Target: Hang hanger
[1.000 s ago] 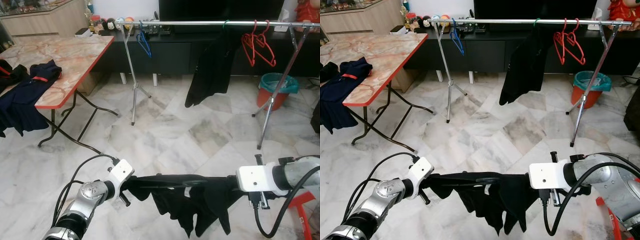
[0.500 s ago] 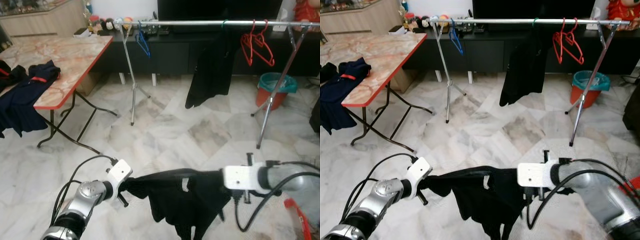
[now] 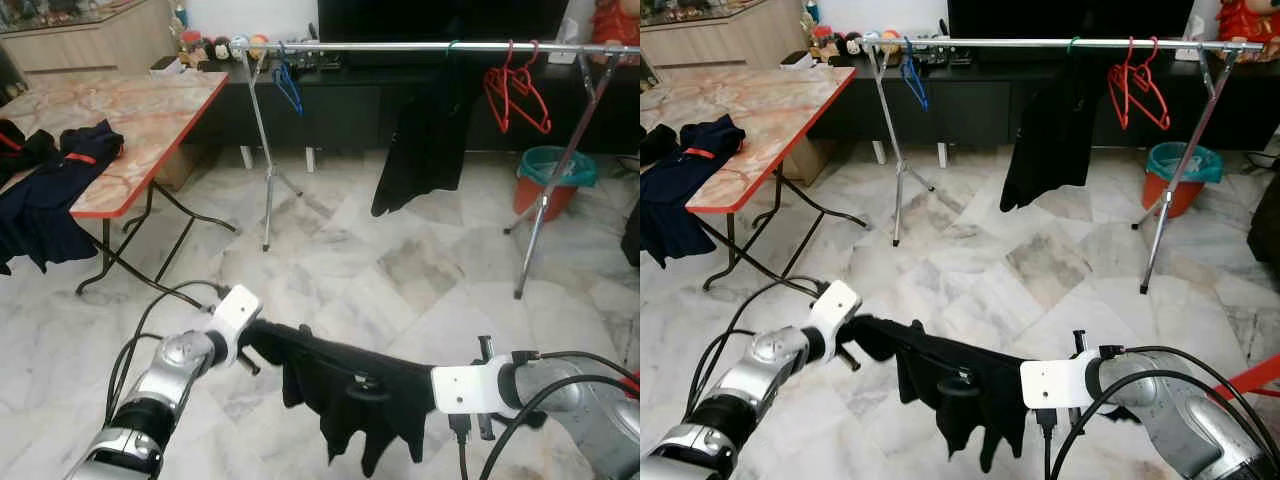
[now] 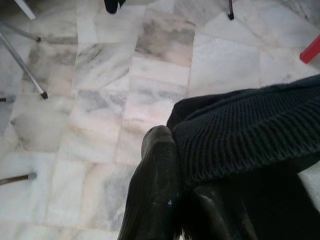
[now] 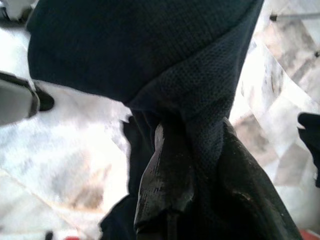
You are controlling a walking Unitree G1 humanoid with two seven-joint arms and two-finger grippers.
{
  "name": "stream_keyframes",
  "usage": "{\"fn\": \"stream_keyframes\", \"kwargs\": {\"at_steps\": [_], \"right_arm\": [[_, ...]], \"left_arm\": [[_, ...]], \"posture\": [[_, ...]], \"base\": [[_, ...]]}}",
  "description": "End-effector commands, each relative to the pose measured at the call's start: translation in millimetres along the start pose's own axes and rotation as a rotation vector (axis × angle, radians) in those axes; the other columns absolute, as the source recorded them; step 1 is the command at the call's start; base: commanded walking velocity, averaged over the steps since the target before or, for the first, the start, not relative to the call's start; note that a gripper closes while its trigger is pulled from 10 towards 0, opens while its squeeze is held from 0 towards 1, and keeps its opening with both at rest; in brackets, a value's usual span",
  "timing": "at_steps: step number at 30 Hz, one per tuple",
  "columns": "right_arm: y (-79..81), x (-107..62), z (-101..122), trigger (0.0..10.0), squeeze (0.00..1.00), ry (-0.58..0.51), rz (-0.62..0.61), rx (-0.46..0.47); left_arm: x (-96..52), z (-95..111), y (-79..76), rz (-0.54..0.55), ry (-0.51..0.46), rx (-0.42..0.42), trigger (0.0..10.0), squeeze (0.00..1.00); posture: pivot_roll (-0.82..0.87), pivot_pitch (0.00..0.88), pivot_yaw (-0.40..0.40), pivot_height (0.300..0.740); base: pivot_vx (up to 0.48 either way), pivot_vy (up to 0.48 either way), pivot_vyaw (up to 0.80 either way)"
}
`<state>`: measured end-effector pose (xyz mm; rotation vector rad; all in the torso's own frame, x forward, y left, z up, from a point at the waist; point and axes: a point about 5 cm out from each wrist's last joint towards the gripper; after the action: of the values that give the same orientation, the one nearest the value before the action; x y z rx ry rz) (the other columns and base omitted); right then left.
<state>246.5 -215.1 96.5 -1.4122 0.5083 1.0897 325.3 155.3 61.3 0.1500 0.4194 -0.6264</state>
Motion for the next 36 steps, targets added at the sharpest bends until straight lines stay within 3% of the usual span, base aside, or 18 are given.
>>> {"fn": "stream_keyframes", "kwargs": {"at_steps": [1, 7, 10, 14, 16, 21, 25, 28, 31, 34, 36], "right_arm": [[-0.8, -5.3, -10, 0.0, 0.0, 0.076, 0.022, -0.02], [2.3, -5.8, -12, 0.0, 0.0, 0.097, 0.044, -0.009], [-3.2, -2.0, -8, 0.0, 0.0, 0.082, -0.001, 0.016], [-15.6, 7.9, -9, 0.0, 0.0, 0.143, -0.133, 0.078], [-22.0, 15.0, -5, 0.0, 0.0, 0.152, -0.203, 0.17], [-10.5, 25.4, 6, 0.0, 0.0, 0.13, -0.129, 0.186], [-8.1, 35.0, 8, 0.0, 0.0, 0.156, -0.168, 0.217], [-14.9, 41.5, 18, 0.0, 0.0, 0.107, -0.243, 0.35], [-18.6, 43.2, 19, 0.0, 0.0, 0.111, -0.283, 0.388], [-33.6, 46.7, 29, 0.0, 0.0, -0.01, -0.412, 0.601], [-36.1, 48.2, 31, 0.0, 0.0, -0.027, -0.427, 0.645]], "left_arm": [[-4.9, 4, 10.7, 0.053, -0.018, -0.011, 10.0, 0.0], [-5.1, 4, 10.7, 0.058, -0.016, -0.009, 10.0, 0.0], [-5.6, 2, 8.9, 0.034, -0.002, -0.012, 10.0, 0.0], [-4.1, 7, 0.7, -0.041, -0.011, -0.019, 10.0, 0.0], [-3.1, 12, -4.7, -0.098, -0.028, -0.053, 10.0, 0.0], [-1.0, 21, -9.2, -0.131, -0.053, -0.062, 10.0, 0.0], [-1.6, 26, -14.8, -0.185, -0.047, -0.061, 10.0, 0.0], [-2.7, 23, -20.8, -0.226, -0.022, -0.058, 10.0, 0.0], [-2.9, 21, -23.4, -0.241, -0.016, -0.064, 10.0, 0.0], [-1.8, 21, -27.6, -0.262, -0.004, -0.072, 10.0, 0.0], [-1.7, 20, -29.6, -0.269, 0.003, -0.072, 10.0, 0.0]], "posture": [[-0.04, 0.0, 0.107, 0.74], [-0.03, 0.0, 0.106, 0.74], [-0.03, 0.0, 0.104, 0.74], [-0.03, 0.0, 0.101, 0.74], [-0.02, 0.0, 0.101, 0.74], [-0.02, 0.0, 0.098, 0.74], [-0.02, 0.0, 0.096, 0.74], [-0.02, 0.0, 0.095, 0.74], [-0.02, 0.0, 0.093, 0.74], [-0.02, 0.0, 0.092, 0.74], [-0.02, 0.0, 0.091, 0.74]], "base": [[0.0, 0.0, 0.0], [0.0, 0.0, 0.0], [0.0, 0.0, 0.0], [0.0, 0.0, 0.0], [0.0, 0.0, 0.0], [0.0, 0.0, 0.0], [0.0, 0.0, 0.0], [0.0, 0.0, 0.0], [0.0, 0.0, 0.0], [0.0, 0.0, 0.0], [0.0, 0.0, 0.0]]}}
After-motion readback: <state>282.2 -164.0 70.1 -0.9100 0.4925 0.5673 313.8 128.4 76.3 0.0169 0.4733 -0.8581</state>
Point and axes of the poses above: a point about 5 cm out from each wrist's last joint towards the gripper, its own x axis pointing out of the wrist towards the gripper, its own z axis along the axis of the wrist's last joint, y = z × x, and after that the axes turned 10 degrees about -x, right-handed
